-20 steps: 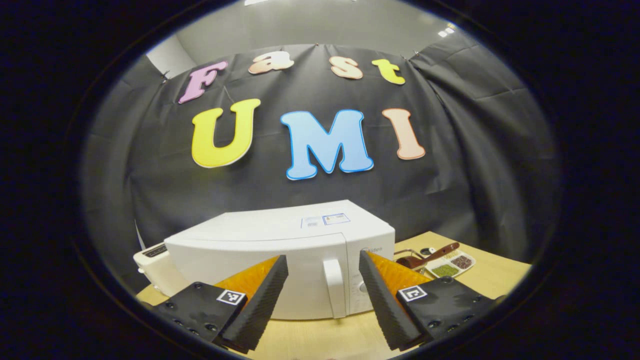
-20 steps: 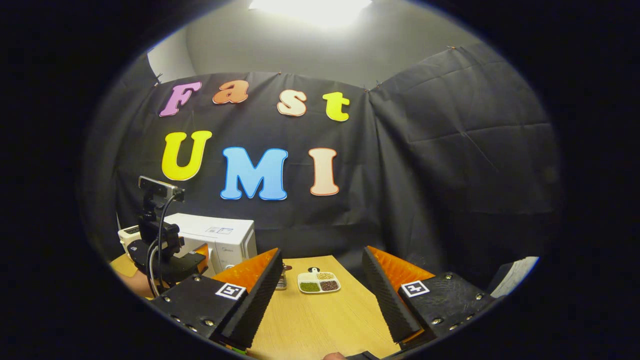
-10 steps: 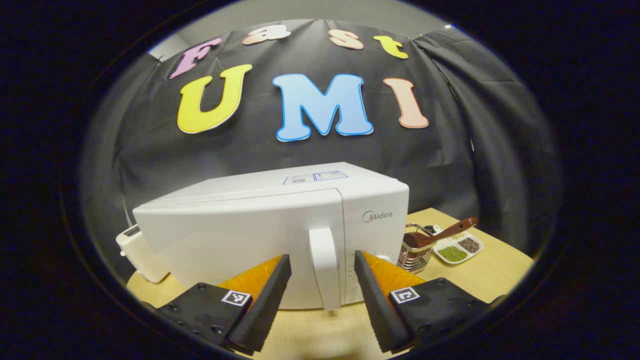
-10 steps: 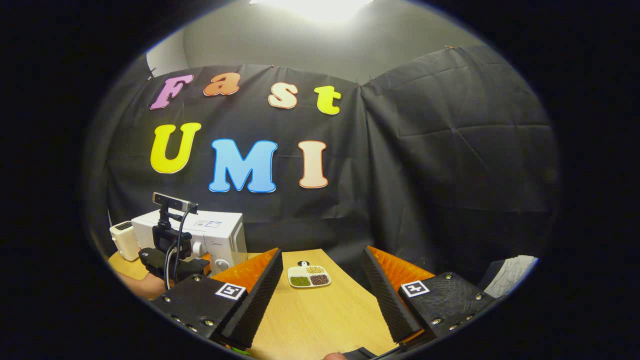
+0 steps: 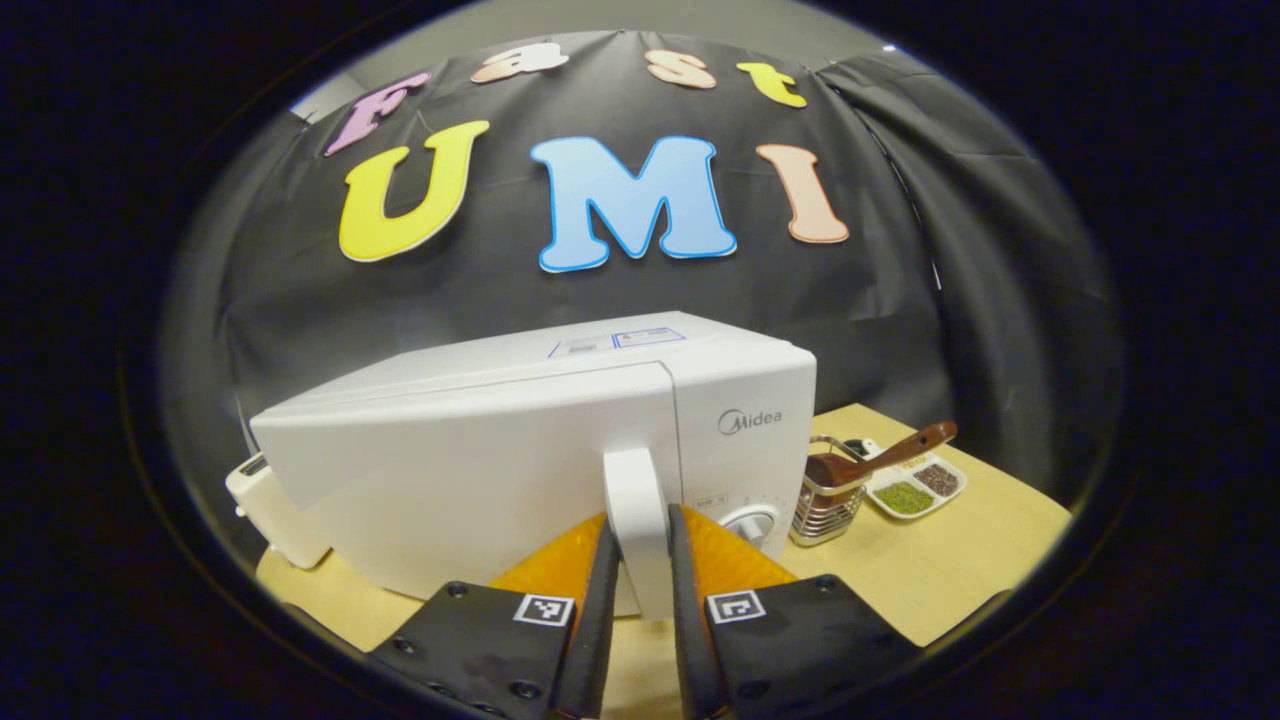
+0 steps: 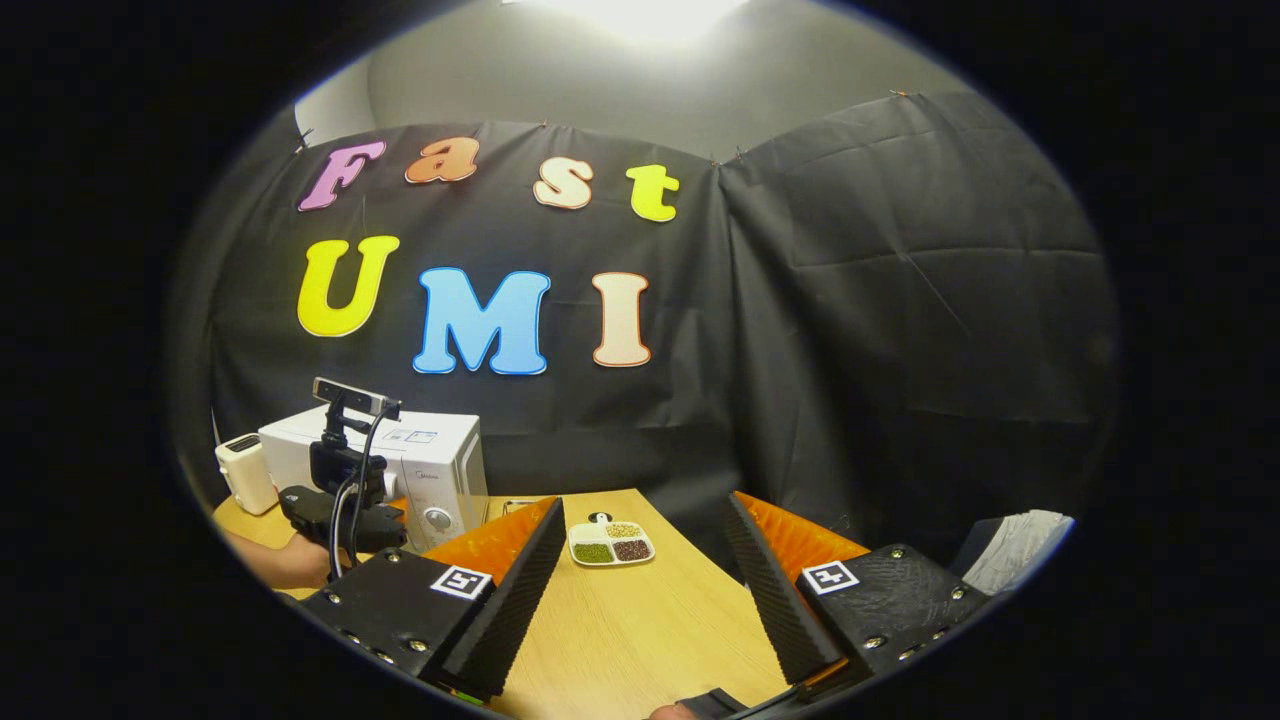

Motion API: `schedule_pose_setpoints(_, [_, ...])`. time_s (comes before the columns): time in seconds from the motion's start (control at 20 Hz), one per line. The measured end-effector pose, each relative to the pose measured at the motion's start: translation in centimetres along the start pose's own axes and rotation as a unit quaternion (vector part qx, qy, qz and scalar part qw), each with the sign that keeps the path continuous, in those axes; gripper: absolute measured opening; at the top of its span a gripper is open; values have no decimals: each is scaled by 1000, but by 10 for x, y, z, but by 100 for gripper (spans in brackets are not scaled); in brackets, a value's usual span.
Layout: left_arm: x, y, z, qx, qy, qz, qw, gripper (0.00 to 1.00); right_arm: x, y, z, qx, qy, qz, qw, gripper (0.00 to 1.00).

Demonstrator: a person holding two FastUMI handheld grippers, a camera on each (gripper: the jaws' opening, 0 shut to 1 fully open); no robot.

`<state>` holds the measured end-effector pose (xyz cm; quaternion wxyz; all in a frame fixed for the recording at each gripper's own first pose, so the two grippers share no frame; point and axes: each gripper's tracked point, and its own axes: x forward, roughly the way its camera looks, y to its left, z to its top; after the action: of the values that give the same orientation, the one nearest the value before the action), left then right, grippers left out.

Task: Open the microwave oven with the left hand, put the food in, and close the microwave oven.

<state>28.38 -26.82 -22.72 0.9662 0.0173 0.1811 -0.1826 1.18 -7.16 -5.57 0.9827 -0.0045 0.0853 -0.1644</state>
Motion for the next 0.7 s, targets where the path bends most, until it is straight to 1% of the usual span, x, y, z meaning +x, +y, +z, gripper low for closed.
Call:
schedule_pose_setpoints(0.1, [0,0,0,0,1,1,1000,25,-2,-1,-1,4,2,4,1000,97])
schedule_pose_setpoints(0.15, [-1,0,0,-1,2,3,1000,24,-3,-1,-1,6,2,5,1000,97])
schedule_pose_setpoints(0.2, [-2,1,0,0,3,4,1000,19,-4,-1,-1,6,2,7,1000,97])
schedule_pose_setpoints(0.25, [-1,0,0,-3,4,5,1000,19,-4,-2,-1,6,0,9,1000,97])
schedule_pose_setpoints(0.3, [0,-1,-1,-5,9,3,1000,14,-5,-1,-1,6,-1,12,1000,97])
schedule_pose_setpoints(0.45, [-2,0,1,-11,13,-3,1000,14,-6,-2,0,1,-4,19,1000,97])
schedule_pose_setpoints(0.7, [-6,2,0,-18,21,9,1000,14,-10,-9,3,-2,-12,33,999,97])
